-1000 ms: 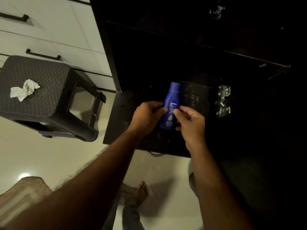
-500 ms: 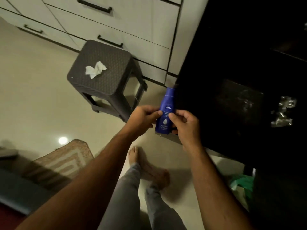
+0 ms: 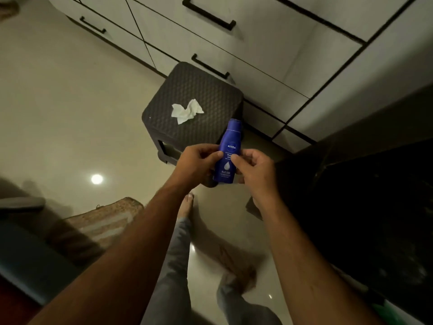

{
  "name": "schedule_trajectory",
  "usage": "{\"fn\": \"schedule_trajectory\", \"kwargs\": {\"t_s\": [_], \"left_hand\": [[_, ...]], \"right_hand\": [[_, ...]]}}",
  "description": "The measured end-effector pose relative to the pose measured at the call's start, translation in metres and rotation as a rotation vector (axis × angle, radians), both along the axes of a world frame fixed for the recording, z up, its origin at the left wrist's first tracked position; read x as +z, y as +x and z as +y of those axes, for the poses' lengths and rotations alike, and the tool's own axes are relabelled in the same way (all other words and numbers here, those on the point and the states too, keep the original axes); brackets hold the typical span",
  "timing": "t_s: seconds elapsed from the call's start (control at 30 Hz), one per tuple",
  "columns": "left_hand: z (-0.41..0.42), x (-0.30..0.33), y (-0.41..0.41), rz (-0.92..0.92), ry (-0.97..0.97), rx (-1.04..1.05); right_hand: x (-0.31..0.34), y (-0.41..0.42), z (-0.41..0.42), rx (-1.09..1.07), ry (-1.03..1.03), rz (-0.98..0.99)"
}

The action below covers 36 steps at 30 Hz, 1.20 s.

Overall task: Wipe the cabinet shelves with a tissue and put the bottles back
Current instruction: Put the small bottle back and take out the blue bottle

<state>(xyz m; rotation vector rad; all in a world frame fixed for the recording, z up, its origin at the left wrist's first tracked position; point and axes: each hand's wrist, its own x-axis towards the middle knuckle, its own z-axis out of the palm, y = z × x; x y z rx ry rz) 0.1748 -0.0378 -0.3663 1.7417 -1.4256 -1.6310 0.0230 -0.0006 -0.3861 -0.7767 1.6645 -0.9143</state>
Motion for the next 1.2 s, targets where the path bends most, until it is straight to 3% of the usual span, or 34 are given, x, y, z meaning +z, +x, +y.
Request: {"fn": "schedule_trajectory", "kwargs": {"t_s": [0.3, 0.57, 0.8, 1.03, 1.2], "left_hand": [[-0.138, -0.071, 0.05, -0.127, 0.005, -0.17], [-0.218, -0.13, 0.074, -0.521, -0.334, -0.315], [-0.226, -0.154, 0.078, -0.803, -0.306, -0.526], [-0.226, -0.159, 0.086, -0.777, -0.244, -0.455], [-0.209, -0.142, 0.088, -0.609, -0.279, -0.275]], "right_hand": [[-0.059, 0.047, -0.123, -0.066, 0.181, -0.016], [-0.116, 0.041, -0.203, -0.094, 0.25, 0.171], [-0.142, 0.042, -0.242, -0.053, 0.222, 0.308], [-0.156, 0.05, -0.249, -0.013, 0.229, 0.41], [-0.131, 0.045, -0.226, -0.061, 0.154, 0.451]]}}
